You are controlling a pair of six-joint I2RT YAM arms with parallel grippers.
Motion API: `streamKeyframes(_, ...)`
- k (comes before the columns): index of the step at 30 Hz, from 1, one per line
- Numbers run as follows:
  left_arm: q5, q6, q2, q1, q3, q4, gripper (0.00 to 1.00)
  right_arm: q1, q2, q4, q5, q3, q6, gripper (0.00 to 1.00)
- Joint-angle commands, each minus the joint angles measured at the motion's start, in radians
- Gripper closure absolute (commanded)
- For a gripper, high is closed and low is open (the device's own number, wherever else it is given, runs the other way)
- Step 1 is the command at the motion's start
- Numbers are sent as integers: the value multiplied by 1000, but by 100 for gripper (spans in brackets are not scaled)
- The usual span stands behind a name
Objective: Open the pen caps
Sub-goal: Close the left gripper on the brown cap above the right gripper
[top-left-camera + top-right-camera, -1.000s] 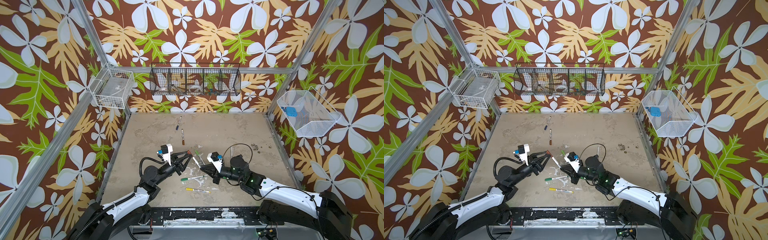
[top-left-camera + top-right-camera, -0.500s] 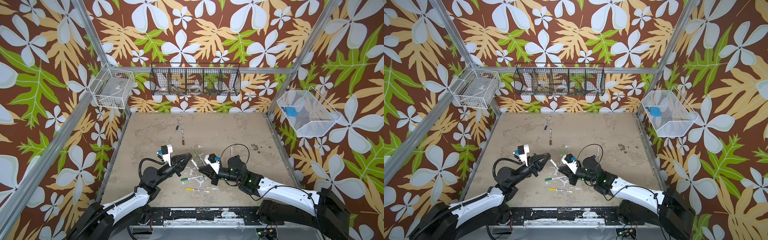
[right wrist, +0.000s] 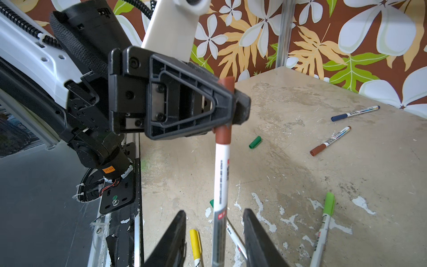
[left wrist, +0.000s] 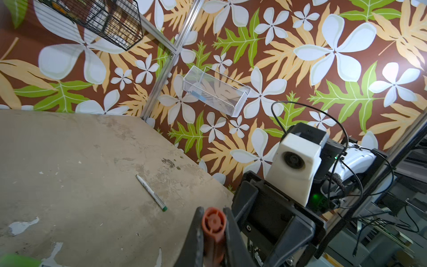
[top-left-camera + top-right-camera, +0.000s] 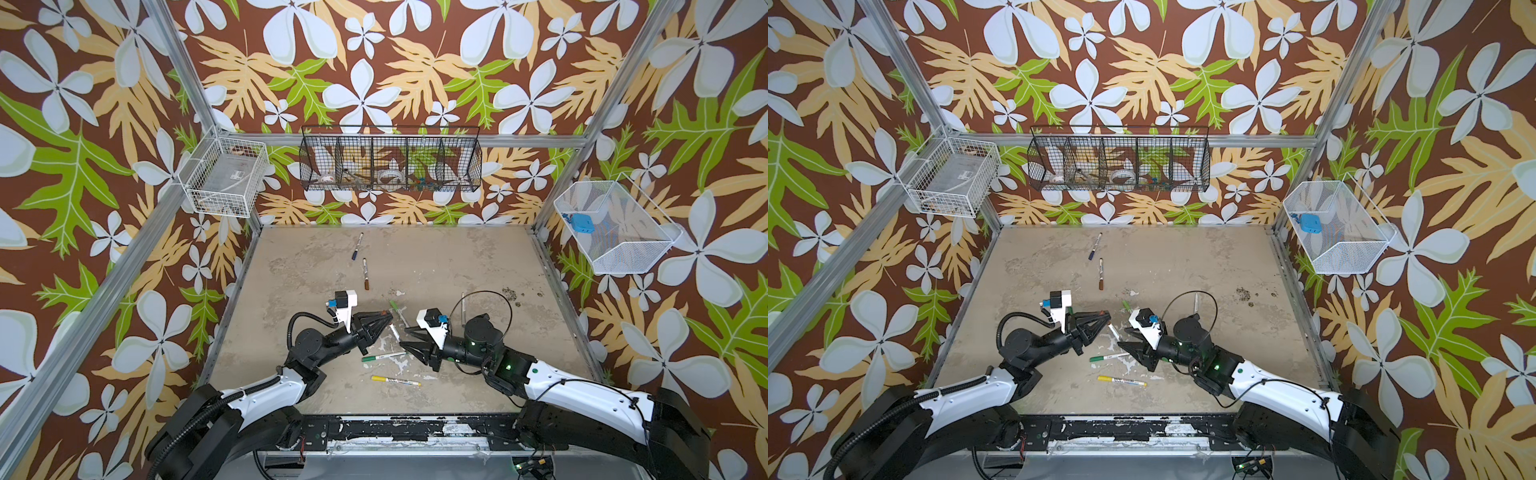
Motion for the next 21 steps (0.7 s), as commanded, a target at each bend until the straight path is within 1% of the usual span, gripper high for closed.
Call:
streamKeyframes(1, 51, 28, 17, -20, 15, 72, 100, 1, 2, 33, -6, 2, -8, 60)
streamKeyframes(7, 76, 33, 41, -33, 24, 83, 100, 0, 22, 40, -35, 7, -7, 63)
streamKeyframes(10, 83, 30, 49, -35, 23, 95, 100, 0, 34, 40, -45, 13, -7, 66)
streamKeyframes(18, 83, 26, 54, -36, 22, 102, 100, 1, 46, 40, -62, 17, -4, 79)
streamKeyframes(21, 75, 26, 51, -37, 19, 102, 100, 0, 49, 38, -63, 20, -6, 87)
